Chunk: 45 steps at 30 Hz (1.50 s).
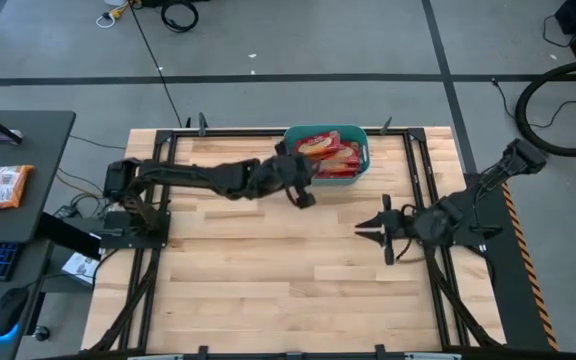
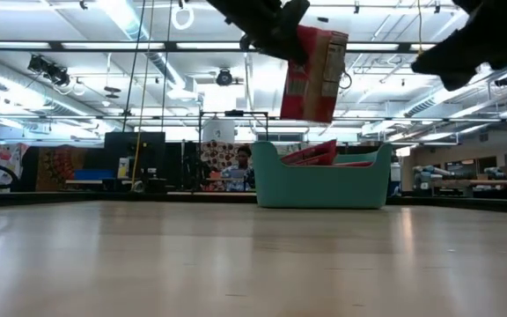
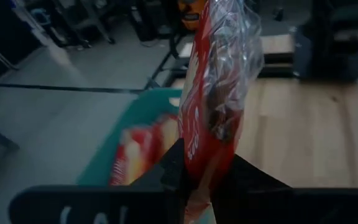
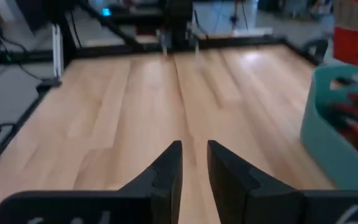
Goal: Sort popcorn bags into baskets
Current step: Put the red popcorn bag into the blue bin
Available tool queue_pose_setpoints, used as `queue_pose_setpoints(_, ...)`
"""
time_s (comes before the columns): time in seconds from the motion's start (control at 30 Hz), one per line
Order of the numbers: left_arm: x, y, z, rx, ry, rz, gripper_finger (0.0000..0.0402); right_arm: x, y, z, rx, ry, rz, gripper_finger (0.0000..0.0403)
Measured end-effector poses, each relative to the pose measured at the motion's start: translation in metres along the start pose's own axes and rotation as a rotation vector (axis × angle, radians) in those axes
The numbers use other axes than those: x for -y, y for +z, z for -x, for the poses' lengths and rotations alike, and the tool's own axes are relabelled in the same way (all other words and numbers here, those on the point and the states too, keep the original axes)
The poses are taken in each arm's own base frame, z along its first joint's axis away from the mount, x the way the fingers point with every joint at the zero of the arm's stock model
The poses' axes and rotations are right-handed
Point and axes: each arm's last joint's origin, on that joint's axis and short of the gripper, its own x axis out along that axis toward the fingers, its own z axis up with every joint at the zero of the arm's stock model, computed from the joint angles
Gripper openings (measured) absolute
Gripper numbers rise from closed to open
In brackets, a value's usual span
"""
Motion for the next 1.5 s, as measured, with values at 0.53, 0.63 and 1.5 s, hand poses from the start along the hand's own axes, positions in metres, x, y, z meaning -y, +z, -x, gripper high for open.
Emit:
queue_pose_setpoints(0.53,-0.064,0.009,-0.053,-0.199,0.153,0.049,0.0052,0.039,-0.036,0.004,0.177,0.136,-0.025,0.008)
queue_pose_setpoints(0.63,-0.062,0.013,-0.064,-0.245,0.149,0.04,0.0052,0.044,-0.037,0.004,0.189,0.13,-0.029,0.008)
queue_pose_setpoints(1.5,-0.054,-0.028,-0.126,-0.401,0.279,0.125,0.0052,0.052,-0.024,0.012,0.329,0.099,-0.115,0.008)
